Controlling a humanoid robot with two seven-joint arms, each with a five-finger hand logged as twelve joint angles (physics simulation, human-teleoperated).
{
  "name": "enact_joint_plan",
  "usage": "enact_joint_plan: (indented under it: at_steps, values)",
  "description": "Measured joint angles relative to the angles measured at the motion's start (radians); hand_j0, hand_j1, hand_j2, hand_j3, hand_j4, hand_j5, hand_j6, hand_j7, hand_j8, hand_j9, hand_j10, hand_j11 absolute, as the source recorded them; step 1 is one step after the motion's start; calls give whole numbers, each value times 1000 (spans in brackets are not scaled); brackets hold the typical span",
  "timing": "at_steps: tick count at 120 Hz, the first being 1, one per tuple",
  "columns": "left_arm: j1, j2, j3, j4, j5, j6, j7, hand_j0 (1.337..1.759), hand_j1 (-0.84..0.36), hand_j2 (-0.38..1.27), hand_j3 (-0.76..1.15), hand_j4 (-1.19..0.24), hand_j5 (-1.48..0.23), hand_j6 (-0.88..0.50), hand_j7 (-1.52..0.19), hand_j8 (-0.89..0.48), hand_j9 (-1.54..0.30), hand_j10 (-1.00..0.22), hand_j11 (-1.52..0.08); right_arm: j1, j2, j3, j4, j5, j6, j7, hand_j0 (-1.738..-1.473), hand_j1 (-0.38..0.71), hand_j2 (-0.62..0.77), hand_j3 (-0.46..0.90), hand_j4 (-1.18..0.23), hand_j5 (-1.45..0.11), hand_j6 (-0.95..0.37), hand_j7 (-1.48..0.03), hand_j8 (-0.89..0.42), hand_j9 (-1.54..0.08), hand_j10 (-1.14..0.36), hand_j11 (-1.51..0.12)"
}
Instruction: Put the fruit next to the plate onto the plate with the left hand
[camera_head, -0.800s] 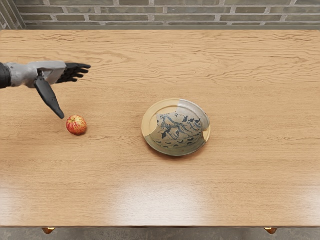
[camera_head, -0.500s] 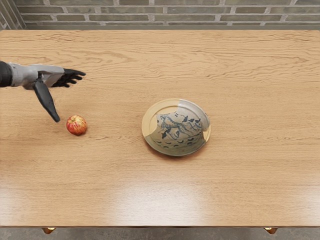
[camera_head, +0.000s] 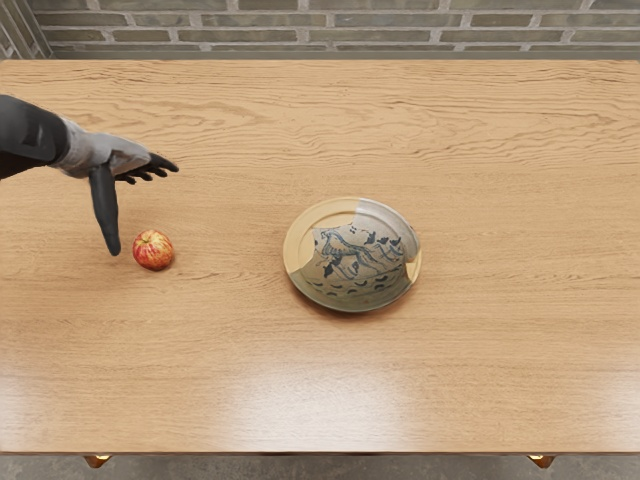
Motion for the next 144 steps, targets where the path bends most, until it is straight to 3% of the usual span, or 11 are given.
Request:
enact_joint_plan:
  at_steps: [28, 46, 84, 144]
  values:
    - [65, 104, -7, -281, 130, 0, 9, 1658, 349, 1, 0, -4, -1, -5, -1, -4, -1, -3, -1, 0, 0, 0, -1, 0, 0, 0, -1658, -333, -3, 0, -13, -17, -13, -17, -13, -17, -13, -17]
    - [113, 91, -4, -356, 311, 22, 10, 1658, 349, 1, 0, -5, -1, -6, -1, -5, 0, -4, 0, 1, 0, 0, -1, 0, 0, 0, -1658, -333, -3, 0, -13, -17, -13, -17, -13, -17, -13, -17]
    - [180, 8, 7, -358, 485, 228, 10, 1658, 322, 6, 0, -28, -32, -30, -31, -29, -31, -28, -31, 1, 0, 0, -1, 0, 0, 0, -1658, -333, -3, 0, -13, -17, -13, -17, -13, -17, -13, -17]
    - [212, -54, 66, -274, 609, 328, 10, 1658, 98, 45, 0, -215, -275, -217, -274, -216, -274, -215, -274, 1, 0, 0, -2, 0, -1, 0, -1658, -333, -3, 0, -13, -17, -13, -17, -13, -17, -13, -17]
